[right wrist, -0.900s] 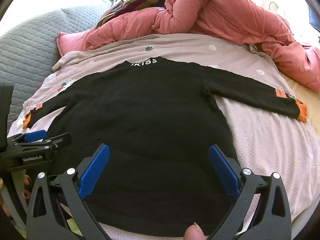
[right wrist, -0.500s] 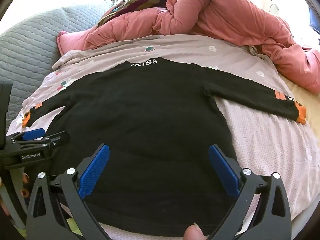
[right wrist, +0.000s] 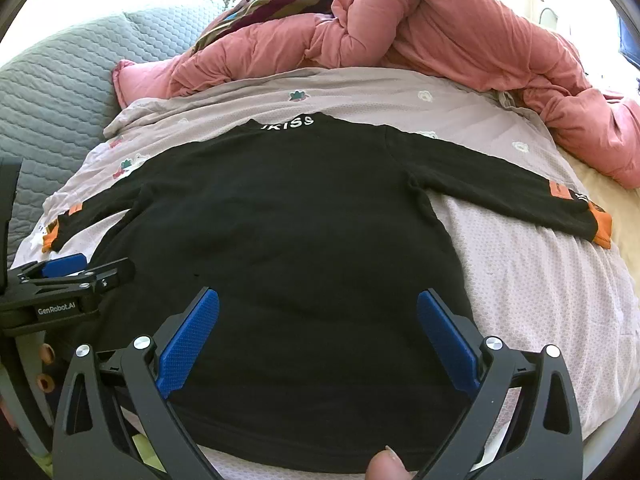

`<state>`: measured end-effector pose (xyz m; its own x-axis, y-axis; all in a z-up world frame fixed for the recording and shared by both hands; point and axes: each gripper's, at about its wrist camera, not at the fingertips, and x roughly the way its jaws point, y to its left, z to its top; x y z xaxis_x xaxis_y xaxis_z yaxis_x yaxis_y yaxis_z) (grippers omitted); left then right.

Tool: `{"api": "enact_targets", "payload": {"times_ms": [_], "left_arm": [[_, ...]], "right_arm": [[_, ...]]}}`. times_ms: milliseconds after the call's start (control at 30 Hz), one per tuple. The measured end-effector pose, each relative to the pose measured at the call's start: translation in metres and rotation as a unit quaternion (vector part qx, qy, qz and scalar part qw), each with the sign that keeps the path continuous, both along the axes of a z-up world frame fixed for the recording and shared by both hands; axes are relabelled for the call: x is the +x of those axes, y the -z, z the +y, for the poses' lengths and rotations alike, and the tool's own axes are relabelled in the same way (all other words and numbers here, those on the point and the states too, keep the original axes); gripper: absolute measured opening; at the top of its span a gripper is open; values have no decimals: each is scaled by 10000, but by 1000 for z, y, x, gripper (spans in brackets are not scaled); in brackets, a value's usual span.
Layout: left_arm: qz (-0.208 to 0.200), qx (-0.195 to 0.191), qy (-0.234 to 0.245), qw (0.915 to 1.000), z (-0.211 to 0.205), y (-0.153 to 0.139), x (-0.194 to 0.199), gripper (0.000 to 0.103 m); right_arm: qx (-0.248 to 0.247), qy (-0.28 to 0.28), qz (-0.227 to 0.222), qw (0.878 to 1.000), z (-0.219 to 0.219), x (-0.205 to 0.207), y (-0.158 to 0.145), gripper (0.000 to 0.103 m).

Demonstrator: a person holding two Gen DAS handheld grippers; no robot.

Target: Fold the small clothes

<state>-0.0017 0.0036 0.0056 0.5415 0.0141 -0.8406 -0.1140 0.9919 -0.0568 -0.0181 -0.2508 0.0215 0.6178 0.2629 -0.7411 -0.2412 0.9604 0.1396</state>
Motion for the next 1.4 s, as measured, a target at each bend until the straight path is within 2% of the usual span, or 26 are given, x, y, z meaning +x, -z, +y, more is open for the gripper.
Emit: {"api": "enact_targets", "payload": {"times_ms": [1400], "left_arm": [[-39,51,5,10000,-3,3,1,94]], "right_arm": [[-13,-6,24,10000,0,2,0,99]]}}
